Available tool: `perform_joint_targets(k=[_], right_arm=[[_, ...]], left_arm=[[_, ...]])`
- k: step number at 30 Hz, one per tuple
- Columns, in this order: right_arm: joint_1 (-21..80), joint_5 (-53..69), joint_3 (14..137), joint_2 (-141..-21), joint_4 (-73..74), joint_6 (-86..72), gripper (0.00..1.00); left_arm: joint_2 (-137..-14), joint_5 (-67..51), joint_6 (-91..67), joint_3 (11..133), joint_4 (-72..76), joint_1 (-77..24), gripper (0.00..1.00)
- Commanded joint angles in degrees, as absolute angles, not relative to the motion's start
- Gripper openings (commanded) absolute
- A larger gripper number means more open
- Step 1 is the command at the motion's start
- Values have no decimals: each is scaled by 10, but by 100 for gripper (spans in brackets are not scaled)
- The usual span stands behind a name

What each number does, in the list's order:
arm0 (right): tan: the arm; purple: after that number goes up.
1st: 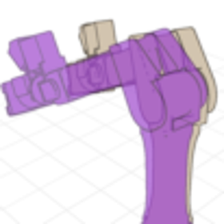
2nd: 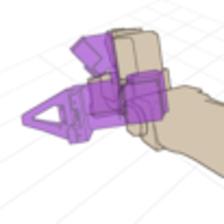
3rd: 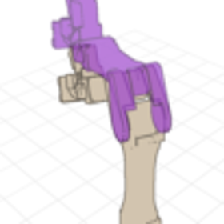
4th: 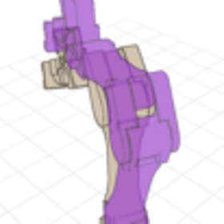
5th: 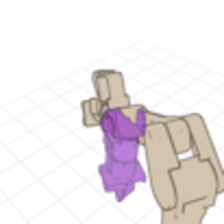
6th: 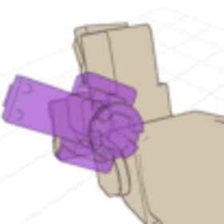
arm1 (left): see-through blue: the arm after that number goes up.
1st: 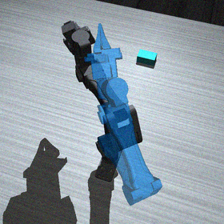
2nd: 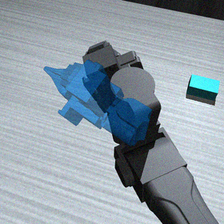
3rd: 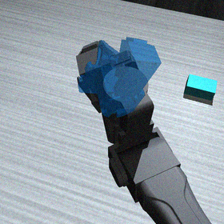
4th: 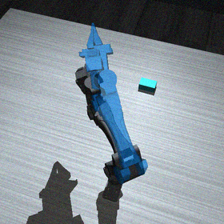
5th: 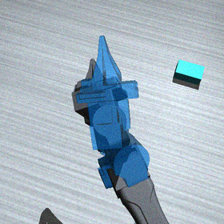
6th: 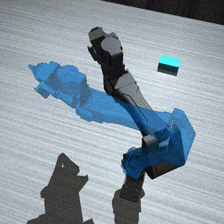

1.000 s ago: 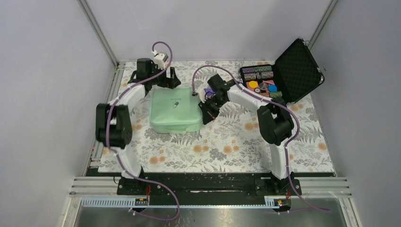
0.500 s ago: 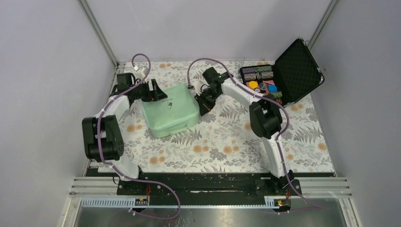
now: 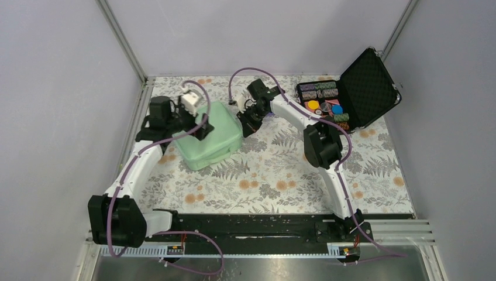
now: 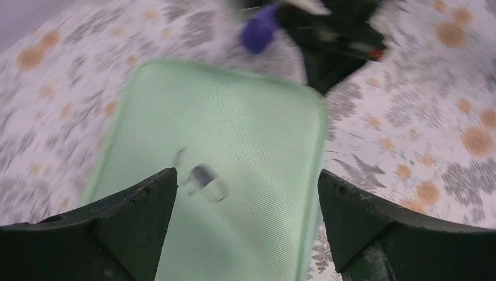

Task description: Organize the medicine kit

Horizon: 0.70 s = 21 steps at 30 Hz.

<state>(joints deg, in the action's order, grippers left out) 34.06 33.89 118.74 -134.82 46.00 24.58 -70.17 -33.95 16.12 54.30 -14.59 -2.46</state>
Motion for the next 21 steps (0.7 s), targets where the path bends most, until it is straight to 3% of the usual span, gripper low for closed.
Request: perform_joint_targets(k=[1, 8, 17, 21], right_arm=[[339, 347, 1228, -1365, 456, 246, 0], [339, 349, 1224, -1362, 455, 241, 0], [339, 344, 1224, -1364, 456, 239, 0], [339, 349, 1219, -1362, 456, 233, 0]], left_arm=[[-703, -358, 293, 536, -155, -118, 87], [-745, -317, 370, 510, -149, -184, 74], [-761, -290, 430, 477, -166, -200, 63], [-771, -237, 410, 459, -107, -203, 53]])
